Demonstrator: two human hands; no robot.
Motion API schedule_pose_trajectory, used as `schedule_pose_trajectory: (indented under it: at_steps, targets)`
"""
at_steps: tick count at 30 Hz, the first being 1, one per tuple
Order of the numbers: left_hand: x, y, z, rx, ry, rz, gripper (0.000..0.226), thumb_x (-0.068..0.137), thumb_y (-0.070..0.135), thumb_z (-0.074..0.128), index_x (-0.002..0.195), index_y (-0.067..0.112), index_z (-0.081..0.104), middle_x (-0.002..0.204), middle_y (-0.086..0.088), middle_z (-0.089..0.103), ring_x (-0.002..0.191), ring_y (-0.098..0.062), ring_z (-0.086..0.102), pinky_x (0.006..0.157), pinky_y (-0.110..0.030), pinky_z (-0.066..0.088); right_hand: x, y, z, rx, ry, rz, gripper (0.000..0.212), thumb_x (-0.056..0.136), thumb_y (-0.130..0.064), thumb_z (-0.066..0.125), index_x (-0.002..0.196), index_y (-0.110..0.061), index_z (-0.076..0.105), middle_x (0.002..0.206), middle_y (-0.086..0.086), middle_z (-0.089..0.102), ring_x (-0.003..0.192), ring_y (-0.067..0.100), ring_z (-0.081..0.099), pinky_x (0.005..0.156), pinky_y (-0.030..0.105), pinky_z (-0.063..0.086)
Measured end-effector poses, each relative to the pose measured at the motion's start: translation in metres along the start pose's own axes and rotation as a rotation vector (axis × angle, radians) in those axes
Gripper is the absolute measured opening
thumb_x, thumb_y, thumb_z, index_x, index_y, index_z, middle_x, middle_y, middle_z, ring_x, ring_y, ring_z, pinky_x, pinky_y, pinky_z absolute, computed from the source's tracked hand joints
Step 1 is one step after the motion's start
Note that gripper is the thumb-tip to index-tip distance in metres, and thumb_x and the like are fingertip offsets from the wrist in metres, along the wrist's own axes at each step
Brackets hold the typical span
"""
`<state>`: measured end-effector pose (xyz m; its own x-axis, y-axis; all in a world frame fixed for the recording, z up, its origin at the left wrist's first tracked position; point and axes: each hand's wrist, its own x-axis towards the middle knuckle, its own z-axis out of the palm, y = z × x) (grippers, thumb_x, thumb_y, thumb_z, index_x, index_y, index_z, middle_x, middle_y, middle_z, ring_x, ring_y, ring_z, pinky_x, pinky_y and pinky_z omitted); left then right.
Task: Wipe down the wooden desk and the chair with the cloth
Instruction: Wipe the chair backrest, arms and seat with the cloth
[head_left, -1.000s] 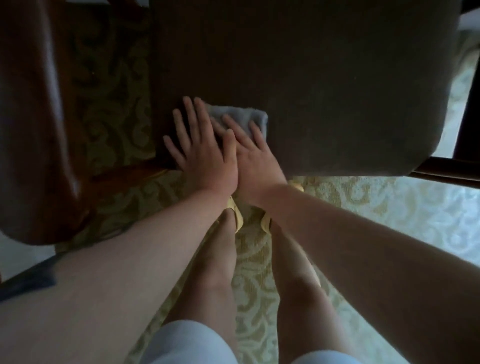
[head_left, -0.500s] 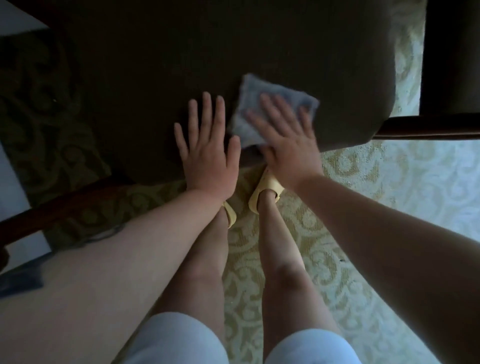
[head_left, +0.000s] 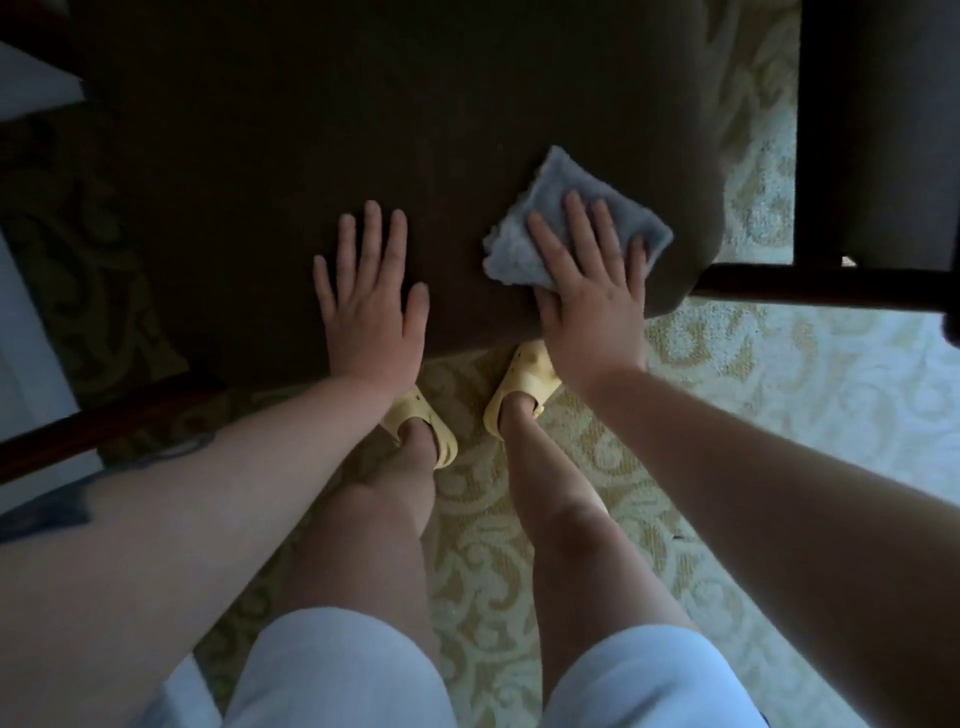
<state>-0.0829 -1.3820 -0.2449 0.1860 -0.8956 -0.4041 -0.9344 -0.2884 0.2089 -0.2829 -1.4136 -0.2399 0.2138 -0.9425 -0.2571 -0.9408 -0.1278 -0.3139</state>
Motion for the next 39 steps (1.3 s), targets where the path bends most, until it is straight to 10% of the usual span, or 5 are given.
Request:
schedule_pose_trajectory:
  at_steps: [8,14,20,25,39]
  targets:
    - [-0.001,-0.004,-0.012,-0.1,-0.038,-0.018,0.055,0.102,0.034,0.026,0.155,0.027,0.01,0.163,0.005,0.002,0.149,-0.014,-0.006,0.118,-0.043,-0.006,0.013,-0.033,0.017,-0.199,-0.315,-0.728,0.058,0.093,-0.035,0.038,0.151,-0.034,0.03,0.162,-0.003,0.015,0.15,0.021,0.006,0.119,0.049,-0.004]
    - [0.004,-0.033,-0.025,-0.076,-0.079,0.127,0.056,0.103,0.035,0.027,0.155,0.025,0.009,0.163,0.006,0.001,0.149,-0.011,-0.006,0.119,-0.04,-0.007,0.003,-0.023,0.009,0.05,0.123,0.355,0.053,0.102,-0.039,0.04,0.153,-0.034,0.026,0.163,0.0,0.015,0.15,0.022,0.005,0.12,0.053,0.0]
    - [0.009,-0.056,-0.03,-0.127,-0.009,-0.032,0.058,0.101,0.033,0.034,0.155,0.024,0.013,0.163,0.002,0.004,0.149,-0.017,-0.003,0.117,-0.04,-0.007,0.016,-0.063,0.019,-0.081,-0.223,-0.46,0.06,0.098,-0.034,0.048,0.152,-0.036,0.024,0.162,-0.003,0.015,0.15,0.019,0.004,0.119,0.046,-0.005]
    - [0.015,-0.069,-0.03,-0.152,0.009,-0.03,0.059,0.1,0.033,0.032,0.155,0.022,0.012,0.163,0.001,0.003,0.149,-0.017,-0.005,0.119,-0.04,-0.006,0.005,-0.056,0.021,0.048,0.106,0.389,0.054,0.101,-0.038,0.042,0.152,-0.037,0.026,0.163,-0.002,0.014,0.15,0.02,0.005,0.12,0.051,0.003]
    - [0.015,-0.069,-0.019,-0.153,0.043,-0.032,0.062,0.098,0.03,0.036,0.155,0.024,0.012,0.163,0.0,0.006,0.149,-0.019,0.0,0.118,-0.041,-0.002,-0.012,-0.106,0.031,-0.033,-0.12,0.106,0.063,0.098,-0.031,0.046,0.154,-0.036,0.019,0.163,0.003,0.008,0.15,0.024,-0.002,0.119,0.054,0.0]
